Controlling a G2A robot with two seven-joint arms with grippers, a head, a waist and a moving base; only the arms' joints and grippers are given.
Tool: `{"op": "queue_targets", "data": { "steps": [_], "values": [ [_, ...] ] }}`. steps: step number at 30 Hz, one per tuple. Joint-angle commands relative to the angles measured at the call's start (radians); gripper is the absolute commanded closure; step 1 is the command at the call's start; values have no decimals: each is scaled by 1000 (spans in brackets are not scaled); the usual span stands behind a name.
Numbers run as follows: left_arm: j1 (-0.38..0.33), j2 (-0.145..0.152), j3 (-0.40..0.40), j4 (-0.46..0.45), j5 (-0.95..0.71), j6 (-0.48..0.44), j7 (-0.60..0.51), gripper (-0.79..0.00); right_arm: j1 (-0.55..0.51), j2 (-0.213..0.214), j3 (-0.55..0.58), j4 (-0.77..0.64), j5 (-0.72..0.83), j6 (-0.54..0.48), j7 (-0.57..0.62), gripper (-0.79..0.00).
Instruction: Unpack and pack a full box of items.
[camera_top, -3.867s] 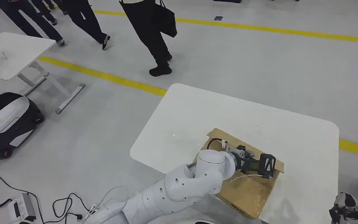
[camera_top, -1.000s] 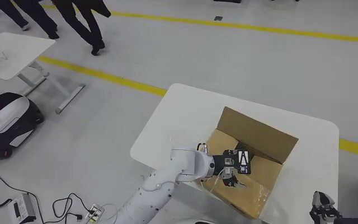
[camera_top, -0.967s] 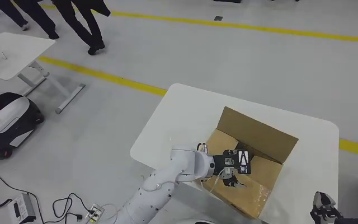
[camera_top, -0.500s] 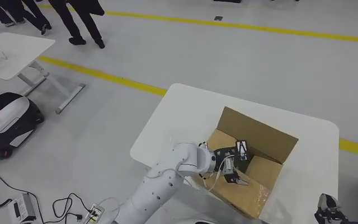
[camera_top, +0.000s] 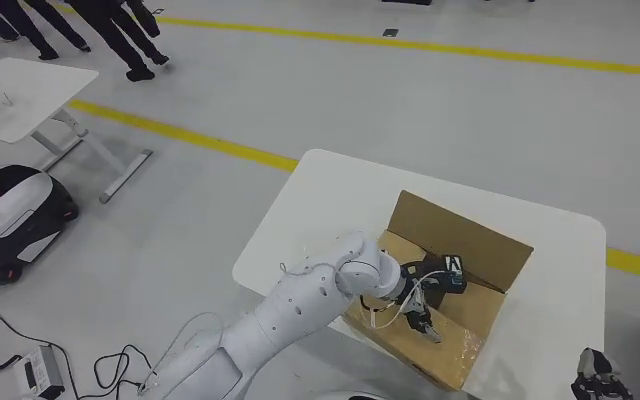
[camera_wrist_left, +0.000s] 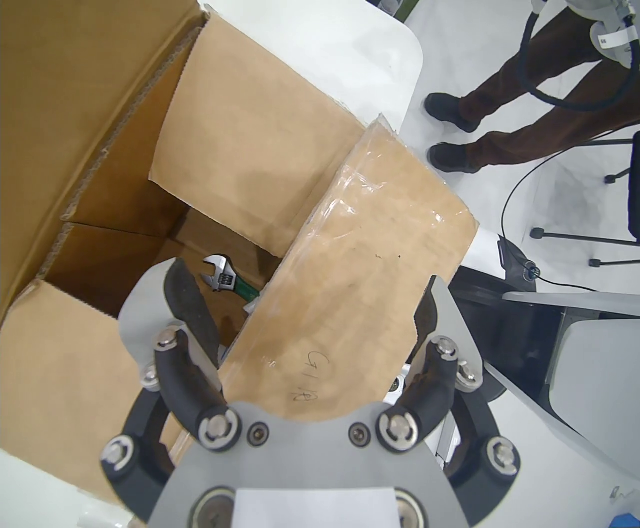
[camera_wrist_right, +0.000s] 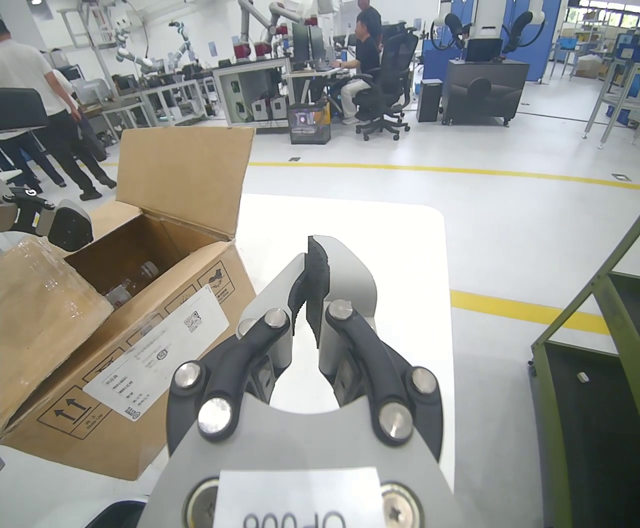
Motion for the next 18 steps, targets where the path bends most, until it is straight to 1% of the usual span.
{"op": "queue_targets", "data": {
  "steps": [1,9,15,16,17,18],
  "values": [
    [-26,6,31,24,-17,5,-5,-785,0,0,0,0,2,2,-1,0],
    [-112,23,139,97,-90,4,-3,-785,2,0,-5,3,-5,8,-7,0],
    [-170,32,207,130,-139,-4,4,-785,5,0,-9,13,-6,13,-7,0],
    [-178,34,215,133,-147,-5,6,-754,6,0,-11,15,-6,12,-5,0],
    [-185,35,223,136,-152,-7,7,-662,8,0,-12,18,-4,12,-4,0],
    [-192,37,231,138,-155,-6,7,-548,10,0,-13,21,-3,13,-1,0]
  ]
}}
